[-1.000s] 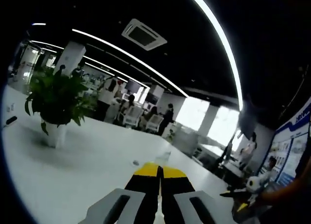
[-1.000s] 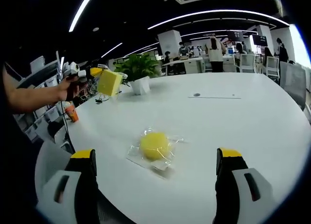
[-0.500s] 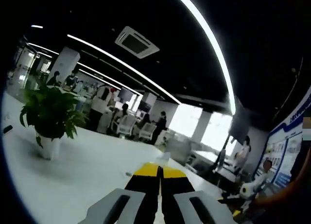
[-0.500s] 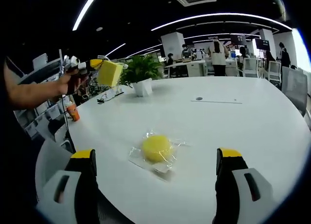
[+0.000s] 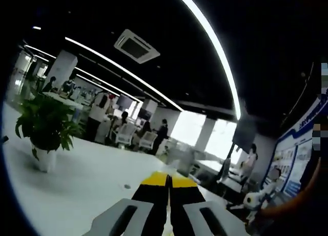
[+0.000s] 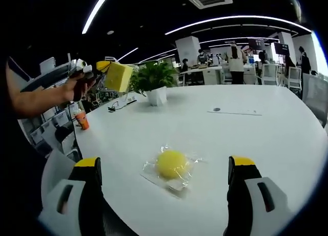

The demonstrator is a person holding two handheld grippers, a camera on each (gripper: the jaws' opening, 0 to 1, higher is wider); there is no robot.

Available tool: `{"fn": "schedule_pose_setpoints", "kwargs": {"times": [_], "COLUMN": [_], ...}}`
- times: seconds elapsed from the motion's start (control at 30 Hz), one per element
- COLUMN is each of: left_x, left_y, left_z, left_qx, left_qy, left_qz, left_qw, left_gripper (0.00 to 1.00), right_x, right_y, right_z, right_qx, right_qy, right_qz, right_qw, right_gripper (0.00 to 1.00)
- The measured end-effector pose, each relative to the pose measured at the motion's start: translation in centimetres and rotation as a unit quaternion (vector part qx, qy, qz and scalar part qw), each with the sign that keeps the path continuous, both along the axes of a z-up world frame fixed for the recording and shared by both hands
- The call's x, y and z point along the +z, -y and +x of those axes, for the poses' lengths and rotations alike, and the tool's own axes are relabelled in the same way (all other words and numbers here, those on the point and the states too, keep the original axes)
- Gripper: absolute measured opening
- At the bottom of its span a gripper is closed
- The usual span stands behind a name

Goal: Compare the silicone blocks by pressing each to a similar depth, holding the contact briefly, and releasing to observe deformation and rebound differences across the visible hardness samples.

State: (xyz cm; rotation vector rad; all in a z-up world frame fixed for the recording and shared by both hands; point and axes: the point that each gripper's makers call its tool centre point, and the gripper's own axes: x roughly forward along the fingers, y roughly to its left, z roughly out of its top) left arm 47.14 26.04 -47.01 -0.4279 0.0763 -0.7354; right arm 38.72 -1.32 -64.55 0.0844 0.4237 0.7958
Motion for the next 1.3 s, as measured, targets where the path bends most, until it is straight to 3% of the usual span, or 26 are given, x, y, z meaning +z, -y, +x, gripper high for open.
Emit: {"fn": "schedule_pose_setpoints", "kwargs": {"times": [0.33, 0.63, 0.83, 0.87, 0.93, 1.0, 1.1, 1.2, 1.3], "left_x": [1.9, 2.8, 3.1, 3.2, 3.6, 3.9, 4.4, 5.5, 5.6], "left_y": [1.2, 4.7, 6.5, 6.9, 7.3, 7.9, 8.5, 9.0, 9.0], "left_z": [-0.7, -3.4, -4.6, -5.0, -5.6, -6.2, -6.8, -7.6, -7.7], "left_qx": [-0.019, -0.099, -0.124, -0.128, -0.135, -0.142, -0.156, -0.183, -0.183], "left_qy": [0.015, 0.015, 0.014, 0.014, 0.019, 0.023, 0.025, 0.019, 0.019], "left_qz": [-0.019, -0.043, -0.052, -0.053, -0.062, -0.064, -0.076, -0.116, -0.118], "left_qw": [0.9995, 0.994, 0.9908, 0.9903, 0.9887, 0.9875, 0.9845, 0.976, 0.9759], "left_gripper": [0.0, 0.0, 0.0, 0.0, 0.0, 0.0, 0.0, 0.0, 0.0], "right_x": [2.9, 6.8, 8.9, 9.2, 9.9, 10.9, 11.2, 11.7, 13.4], "right_y": [-2.3, -5.8, -8.4, -9.1, -10.1, -11.3, -12.3, -13.5, -14.0], "right_z": [1.4, 1.6, 1.8, 1.8, 1.3, 0.4, 0.4, 0.0, 0.1], "right_qx": [0.04, 0.099, 0.14, 0.148, 0.172, 0.197, 0.204, 0.232, 0.239], "right_qy": [0.03, 0.059, 0.075, 0.079, 0.09, 0.08, 0.09, 0.093, 0.099], "right_qz": [-0.002, 0.032, 0.043, 0.046, 0.056, 0.094, 0.091, 0.096, 0.128], "right_qw": [0.9987, 0.9928, 0.9863, 0.9847, 0.9794, 0.9726, 0.9706, 0.9635, 0.9575], "right_gripper": [0.96, 0.96, 0.96, 0.95, 0.83, 0.73, 0.71, 0.61, 0.64]}}
